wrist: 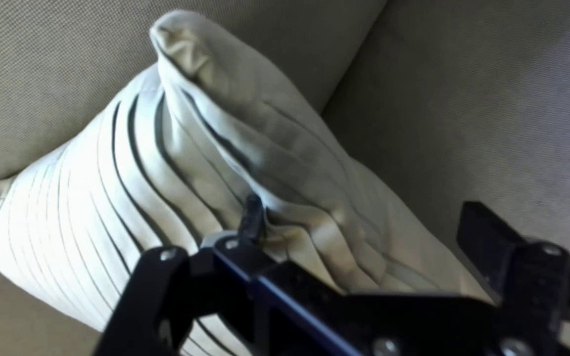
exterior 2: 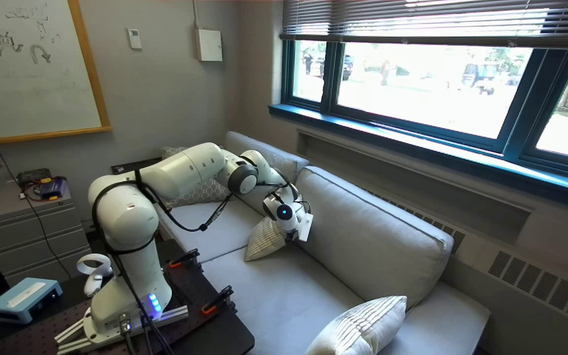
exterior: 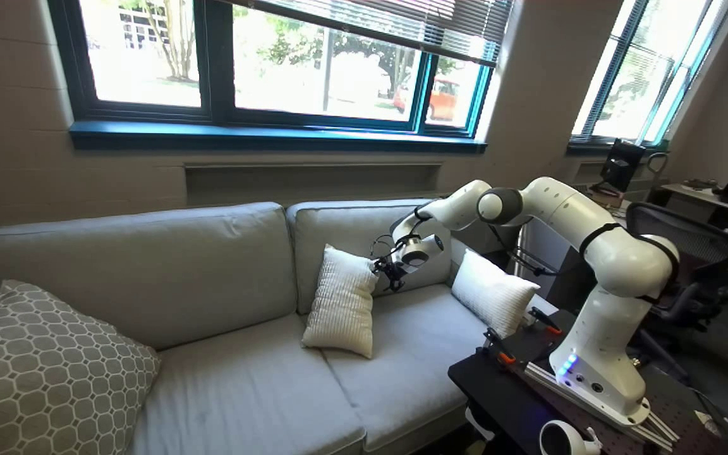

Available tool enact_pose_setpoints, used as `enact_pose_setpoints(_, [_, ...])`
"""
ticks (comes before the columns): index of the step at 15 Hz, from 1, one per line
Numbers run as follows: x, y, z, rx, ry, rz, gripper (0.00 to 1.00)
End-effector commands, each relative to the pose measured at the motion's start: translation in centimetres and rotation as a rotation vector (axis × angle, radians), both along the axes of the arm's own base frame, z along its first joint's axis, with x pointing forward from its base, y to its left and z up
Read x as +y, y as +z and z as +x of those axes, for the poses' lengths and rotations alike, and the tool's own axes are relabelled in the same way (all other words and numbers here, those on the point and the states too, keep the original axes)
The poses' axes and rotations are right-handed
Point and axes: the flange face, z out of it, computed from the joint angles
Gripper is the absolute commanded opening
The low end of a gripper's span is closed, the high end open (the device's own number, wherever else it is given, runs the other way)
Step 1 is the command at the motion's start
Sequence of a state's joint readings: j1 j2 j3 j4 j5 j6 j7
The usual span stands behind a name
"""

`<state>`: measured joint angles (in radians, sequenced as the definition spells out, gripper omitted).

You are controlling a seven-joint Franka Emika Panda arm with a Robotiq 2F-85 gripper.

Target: Move the cushions to the right shoulder of the couch

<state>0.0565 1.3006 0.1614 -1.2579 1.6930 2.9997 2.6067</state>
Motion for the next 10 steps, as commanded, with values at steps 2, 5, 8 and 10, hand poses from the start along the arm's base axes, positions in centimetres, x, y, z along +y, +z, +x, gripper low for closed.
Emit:
enact_pose_setpoints(2, [-0.4, 0.5, 1.7, -0.041, -0.057, 0.049, 1.00])
enact_pose_setpoints(5, [-1.1, 2.0, 3.5, -0.091, -0.083, 0.067, 1.00])
enact_pose_setpoints(8, [-1.3, 3.5, 5.5, -0.149, -0.088, 0.100, 1.00])
enact_pose_setpoints(10, [-1.4, 3.5, 6.2, -0.173, -0.090, 0.148, 1.00])
